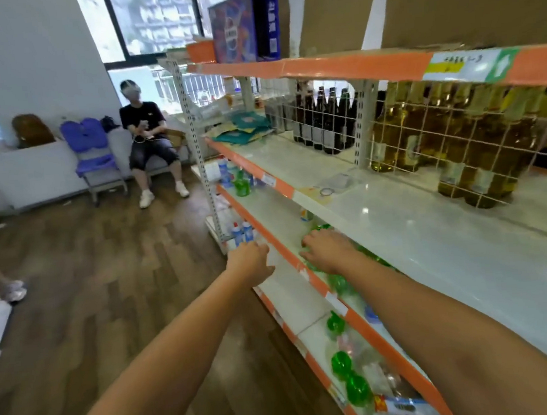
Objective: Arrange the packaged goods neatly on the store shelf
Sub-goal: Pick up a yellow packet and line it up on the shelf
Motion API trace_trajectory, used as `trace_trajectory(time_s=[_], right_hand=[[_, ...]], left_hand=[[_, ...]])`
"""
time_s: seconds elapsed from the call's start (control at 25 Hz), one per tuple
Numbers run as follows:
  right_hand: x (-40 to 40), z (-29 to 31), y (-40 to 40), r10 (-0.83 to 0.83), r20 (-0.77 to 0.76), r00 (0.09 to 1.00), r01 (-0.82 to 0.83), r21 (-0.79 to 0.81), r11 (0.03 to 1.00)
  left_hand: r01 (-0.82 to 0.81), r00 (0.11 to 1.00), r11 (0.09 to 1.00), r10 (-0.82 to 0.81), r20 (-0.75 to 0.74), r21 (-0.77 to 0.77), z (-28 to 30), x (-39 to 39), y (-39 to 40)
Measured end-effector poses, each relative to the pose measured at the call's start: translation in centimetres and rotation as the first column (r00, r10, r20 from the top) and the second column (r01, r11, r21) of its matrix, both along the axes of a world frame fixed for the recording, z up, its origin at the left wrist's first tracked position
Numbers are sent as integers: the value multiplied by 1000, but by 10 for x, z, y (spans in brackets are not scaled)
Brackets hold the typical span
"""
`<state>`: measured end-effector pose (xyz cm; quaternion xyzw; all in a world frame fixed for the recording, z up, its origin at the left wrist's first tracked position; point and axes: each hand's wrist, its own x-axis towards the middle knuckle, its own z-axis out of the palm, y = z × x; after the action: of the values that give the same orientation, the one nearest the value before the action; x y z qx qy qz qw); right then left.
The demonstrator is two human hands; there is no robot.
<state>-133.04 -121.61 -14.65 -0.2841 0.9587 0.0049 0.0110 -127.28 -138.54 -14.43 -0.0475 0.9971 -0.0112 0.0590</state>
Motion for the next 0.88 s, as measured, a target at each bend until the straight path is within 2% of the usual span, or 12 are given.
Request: trace_trajectory(time_s=[0.24,0.48,0.64,0.76,0.88], right_hand=[[-63,-7,-67,48,13,999,-47,-57,997],[-152,-13,-131,121,54,991,-120,-28,992],[-214,3,-161,180,-11,984,-180,-7,984],[-255,16,-187,179,-28,984,-180,-77,981],[-282,4,-212,171,16,985,-169,-100,981]], left_hand=[[-96,995,994,97,-18,54,-5,-55,-63],[-188,982,981,187,10,53,-4,-135,-114],[-198,979,979,200,-42,39,14,-182,-141],[-239,970,970,240,-40,43,21,-211,-167],[-269,963,963,268,9,30,15,-236,-192]])
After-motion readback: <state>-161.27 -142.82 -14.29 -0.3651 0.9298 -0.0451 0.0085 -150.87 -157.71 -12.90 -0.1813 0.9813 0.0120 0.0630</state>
